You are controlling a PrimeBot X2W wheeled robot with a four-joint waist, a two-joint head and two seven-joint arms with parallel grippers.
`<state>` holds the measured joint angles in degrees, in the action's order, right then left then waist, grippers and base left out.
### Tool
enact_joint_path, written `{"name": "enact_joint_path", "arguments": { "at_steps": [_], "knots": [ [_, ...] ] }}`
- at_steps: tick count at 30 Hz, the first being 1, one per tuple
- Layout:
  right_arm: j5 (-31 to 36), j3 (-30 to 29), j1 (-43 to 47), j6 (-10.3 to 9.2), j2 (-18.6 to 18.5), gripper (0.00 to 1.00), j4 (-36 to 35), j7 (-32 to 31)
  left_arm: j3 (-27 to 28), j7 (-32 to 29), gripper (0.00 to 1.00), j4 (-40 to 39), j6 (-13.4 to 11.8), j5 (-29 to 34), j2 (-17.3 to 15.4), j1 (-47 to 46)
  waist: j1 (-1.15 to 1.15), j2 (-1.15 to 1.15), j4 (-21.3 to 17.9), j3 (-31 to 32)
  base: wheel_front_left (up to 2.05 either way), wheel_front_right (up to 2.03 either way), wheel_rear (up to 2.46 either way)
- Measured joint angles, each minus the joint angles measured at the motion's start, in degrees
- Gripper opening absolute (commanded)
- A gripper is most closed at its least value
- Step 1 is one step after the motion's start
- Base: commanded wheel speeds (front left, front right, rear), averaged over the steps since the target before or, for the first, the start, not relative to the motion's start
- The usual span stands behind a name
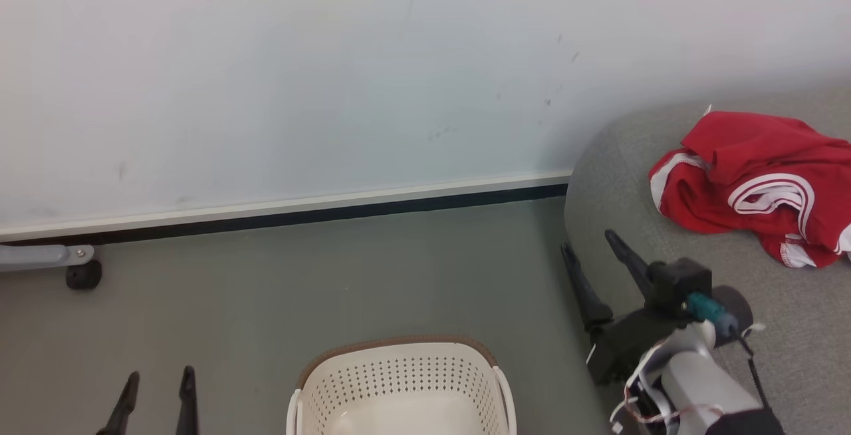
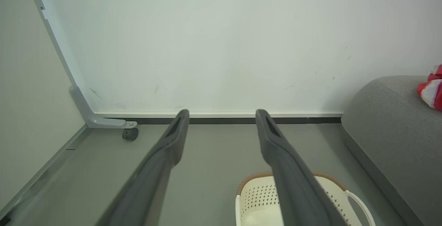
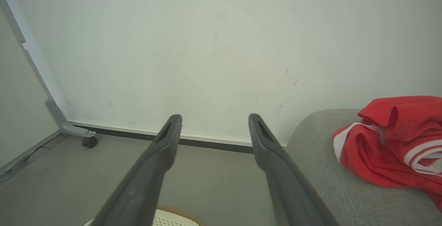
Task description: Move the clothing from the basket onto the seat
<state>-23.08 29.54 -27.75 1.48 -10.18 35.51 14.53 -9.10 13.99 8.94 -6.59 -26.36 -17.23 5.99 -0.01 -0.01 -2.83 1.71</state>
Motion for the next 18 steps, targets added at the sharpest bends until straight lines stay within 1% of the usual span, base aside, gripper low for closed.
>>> {"name": "enact_joint_path", "arguments": {
  "at_steps": [4, 9, 14, 18],
  "knots": [
    [1.5, 0.0, 4.7, -2.89, 0.2, 1.0, -4.7, 0.0, 2.4, 0.3, 1.0, -1.0, 0.0, -0.3, 0.2, 2.7, 0.0, 0.0, -0.3, 0.6, 0.0, 0.0, 0.0],
    [2.2, -0.2, 10.8, -5.63, 0.1, 1.0, -11.1, 0.0, 4.2, 0.3, 1.0, -3.1, -0.5, -0.3, 1.3, 5.8, 0.01, 0.01, -1.2, 1.0, 0.0, 0.0, 0.0],
    [3.0, -1.2, 16.0, -6.72, -0.9, 1.0, -16.7, 0.0, 5.5, 0.3, 1.0, -5.0, -0.5, 0.0, 2.5, 7.9, 0.0, 0.01, -2.1, 0.9, 0.0, 0.0, 0.0],
    [3.9, -3.0, 19.1, -7.57, -1.8, 1.0, -21.0, 0.0, 6.1, 0.3, 1.0, -6.3, -0.5, 1.5, 3.3, 9.0, 0.01, 0.01, -2.7, 0.7, 0.0, 0.0, 0.0]
  ]
}}
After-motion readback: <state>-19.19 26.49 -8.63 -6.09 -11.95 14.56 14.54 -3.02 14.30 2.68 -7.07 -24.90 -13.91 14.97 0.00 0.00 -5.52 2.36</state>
